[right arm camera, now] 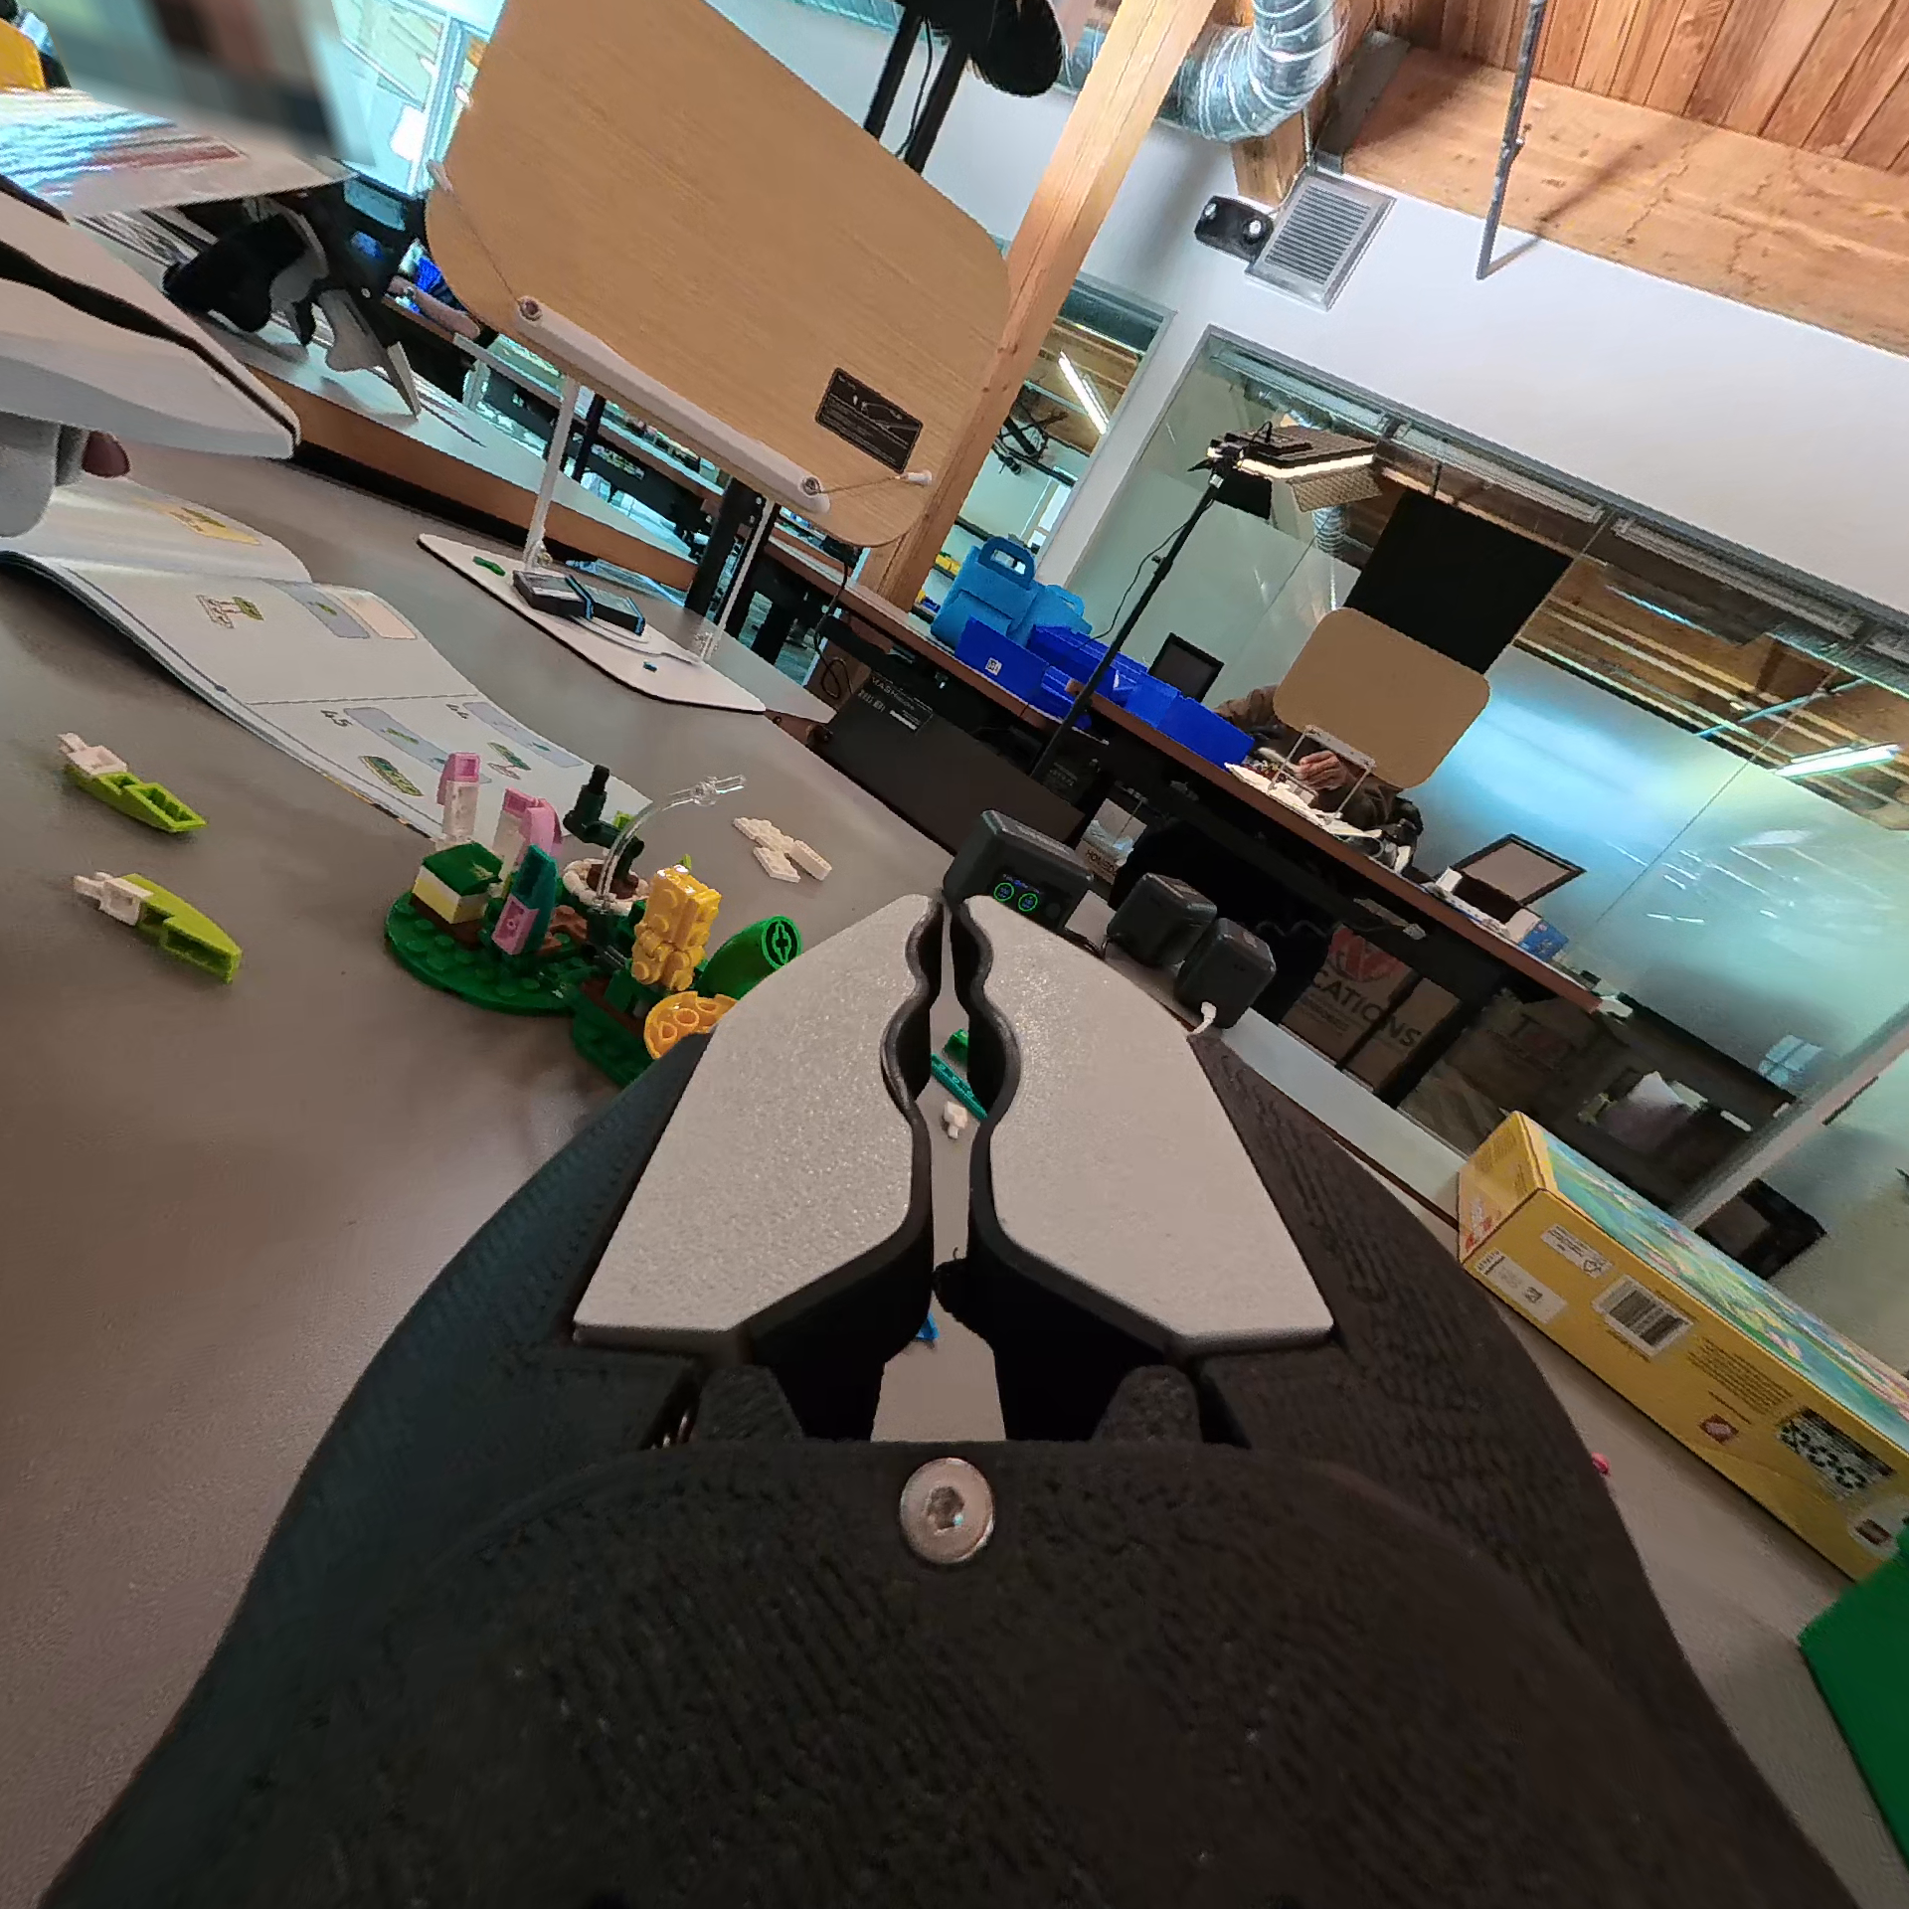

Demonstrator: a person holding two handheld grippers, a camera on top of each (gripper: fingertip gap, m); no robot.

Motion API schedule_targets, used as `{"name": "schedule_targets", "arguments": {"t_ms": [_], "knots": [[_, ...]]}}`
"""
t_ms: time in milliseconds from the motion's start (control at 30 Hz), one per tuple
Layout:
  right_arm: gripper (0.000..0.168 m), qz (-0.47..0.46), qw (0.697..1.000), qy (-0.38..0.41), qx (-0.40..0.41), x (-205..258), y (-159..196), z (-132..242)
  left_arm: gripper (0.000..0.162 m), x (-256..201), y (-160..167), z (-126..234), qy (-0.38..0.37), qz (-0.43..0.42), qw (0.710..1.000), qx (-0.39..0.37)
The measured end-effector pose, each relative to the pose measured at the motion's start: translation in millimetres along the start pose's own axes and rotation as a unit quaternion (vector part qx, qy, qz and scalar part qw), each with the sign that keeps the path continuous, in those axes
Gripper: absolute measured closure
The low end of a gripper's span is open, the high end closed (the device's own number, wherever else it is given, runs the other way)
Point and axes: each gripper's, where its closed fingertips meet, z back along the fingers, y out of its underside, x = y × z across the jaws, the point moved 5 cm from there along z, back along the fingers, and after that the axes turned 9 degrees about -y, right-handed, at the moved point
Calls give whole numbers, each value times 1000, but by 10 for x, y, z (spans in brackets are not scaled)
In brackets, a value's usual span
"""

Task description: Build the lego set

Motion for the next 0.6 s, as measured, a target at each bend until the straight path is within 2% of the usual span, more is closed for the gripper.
{"name": "schedule_targets", "arguments": {"t_ms": [367, 467, 533, 600], "knots": [[168, -14, 1000, 1, 14, -24, 3, 17, 162, -7, 2, -1, 1, 0, 1000, 1], [168, -5, 1000, -5, -17, -44, -133, 69, 162, 0, 5, -4, 0, 3, 1000, 2], [168, 14, 1000, -9, 26, -83, -65, 9, 162, 6, 8, -4, -2, 3, 1000, 3], [166, -8, 996, -25, 83, -160, 57, -120, 162, 9, 6, -1, -2, 4, 1000, 2]]}}
